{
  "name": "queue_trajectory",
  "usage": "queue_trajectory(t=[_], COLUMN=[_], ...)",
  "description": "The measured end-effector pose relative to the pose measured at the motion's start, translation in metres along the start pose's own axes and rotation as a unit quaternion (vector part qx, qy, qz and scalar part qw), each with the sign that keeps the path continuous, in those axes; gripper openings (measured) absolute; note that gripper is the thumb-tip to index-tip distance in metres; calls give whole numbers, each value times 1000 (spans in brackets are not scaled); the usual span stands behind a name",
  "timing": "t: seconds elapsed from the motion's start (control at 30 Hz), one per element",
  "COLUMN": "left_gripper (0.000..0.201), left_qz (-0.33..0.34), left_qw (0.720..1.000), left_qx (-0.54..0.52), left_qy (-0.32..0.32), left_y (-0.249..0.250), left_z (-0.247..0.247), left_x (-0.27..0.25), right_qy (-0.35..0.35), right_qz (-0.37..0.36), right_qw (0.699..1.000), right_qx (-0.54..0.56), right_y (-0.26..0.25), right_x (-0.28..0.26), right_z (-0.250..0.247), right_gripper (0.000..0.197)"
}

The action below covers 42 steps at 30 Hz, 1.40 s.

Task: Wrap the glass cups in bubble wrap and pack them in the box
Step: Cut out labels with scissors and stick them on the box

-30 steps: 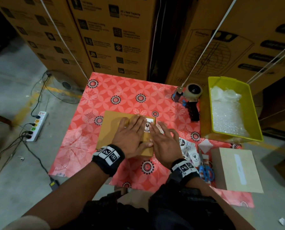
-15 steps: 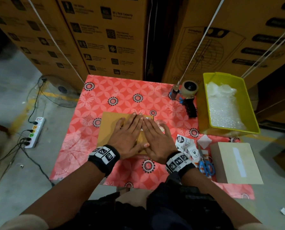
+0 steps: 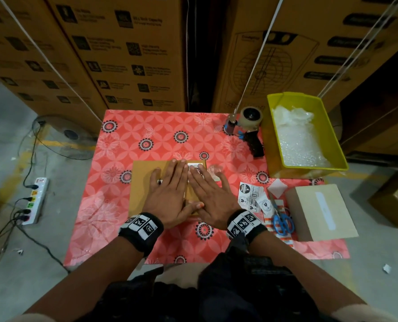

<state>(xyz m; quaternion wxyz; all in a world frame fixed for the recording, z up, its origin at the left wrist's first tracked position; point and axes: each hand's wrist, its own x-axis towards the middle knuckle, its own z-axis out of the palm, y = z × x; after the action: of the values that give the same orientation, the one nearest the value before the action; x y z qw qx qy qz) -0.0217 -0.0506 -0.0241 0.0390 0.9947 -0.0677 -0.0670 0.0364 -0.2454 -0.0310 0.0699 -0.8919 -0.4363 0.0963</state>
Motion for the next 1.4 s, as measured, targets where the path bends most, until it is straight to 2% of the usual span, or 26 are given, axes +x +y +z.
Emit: queue_trajectory(t=[0.1, 0.23, 0.3, 0.43, 0.53, 0.63, 0.73, 0.87, 0.93, 1.03, 1.1, 1.13, 1.17, 1.2, 1.23, 1.27, 1.3, 1.33, 1.37, 1.4], left_gripper=[110, 97, 99, 105, 110, 112, 114, 111, 109, 111, 113, 115, 120, 125, 125, 118, 108, 97, 84, 67], left_qz=[14, 77, 93, 74, 46, 34, 21, -13, -65, -162, -235, -273, -306, -325, -331, -328, -319, -310, -304, -304], left_qw=[1000, 997, 996, 997, 999, 999, 1000, 999, 997, 985, 965, 945, 911, 859, 793, 743, 722, 722, 721, 715], left_qx=[-12, -1, 2, 10, 7, 9, 0, -22, -28, -56, -116, -177, -274, -396, -511, -583, -613, -617, -621, -627], left_qy=[7, 13, 2, -18, -26, -26, -23, -23, -22, -16, -25, -32, -30, -16, 10, 30, 40, 47, 55, 58], left_y=[-2, -5, -4, -6, -7, -11, -15, -22, -33, -56, -72, -79, -85, -89, -91, -90, -87, -85, -84, -83], left_z=[0, -2, -2, -4, -8, -9, -11, -10, -8, -9, -7, -4, -2, -1, -1, -1, -4, -6, -8, -9], left_x=[-2, -4, -3, 0, -1, 2, 6, 11, 10, 2, -4, -6, -8, -9, -9, -9, -9, -9, -8, -8], right_qy=[22, 52, 70, 151, 190, 105, 20, 24, 30, 6, 9, 18, 30, 39, 52, 67, 84, 98, 109, 110], right_qz=[-21, -5, -1, -20, 25, 70, 85, 124, 165, 214, 210, 209, 207, 212, 227, 266, 316, 358, 377, 381], right_qw=[1000, 999, 997, 988, 980, 991, 996, 991, 986, 974, 965, 956, 944, 926, 901, 861, 809, 762, 739, 742], right_qx=[3, 8, 13, 24, 54, 46, 6, -35, -16, 72, 158, 206, 256, 310, 367, 428, 488, 530, 547, 541], right_y=[-3, -13, -19, -10, -7, -11, -5, -5, -6, -8, -10, -11, -13, -16, -14, -12, -10, -6, 0, 0], right_x=[-10, -18, -25, -32, -22, 1, 17, 21, 21, 19, 16, 15, 15, 15, 19, 22, 26, 31, 36, 38], right_z=[1, 3, 4, -6, -16, -13, -7, -5, -2, 4, 3, 3, 3, -1, 6, 8, 9, 9, 12, 9], right_gripper=[78, 73, 69, 54, 50, 63, 73, 83, 88, 96, 97, 99, 100, 100, 98, 95, 94, 95, 94, 86])
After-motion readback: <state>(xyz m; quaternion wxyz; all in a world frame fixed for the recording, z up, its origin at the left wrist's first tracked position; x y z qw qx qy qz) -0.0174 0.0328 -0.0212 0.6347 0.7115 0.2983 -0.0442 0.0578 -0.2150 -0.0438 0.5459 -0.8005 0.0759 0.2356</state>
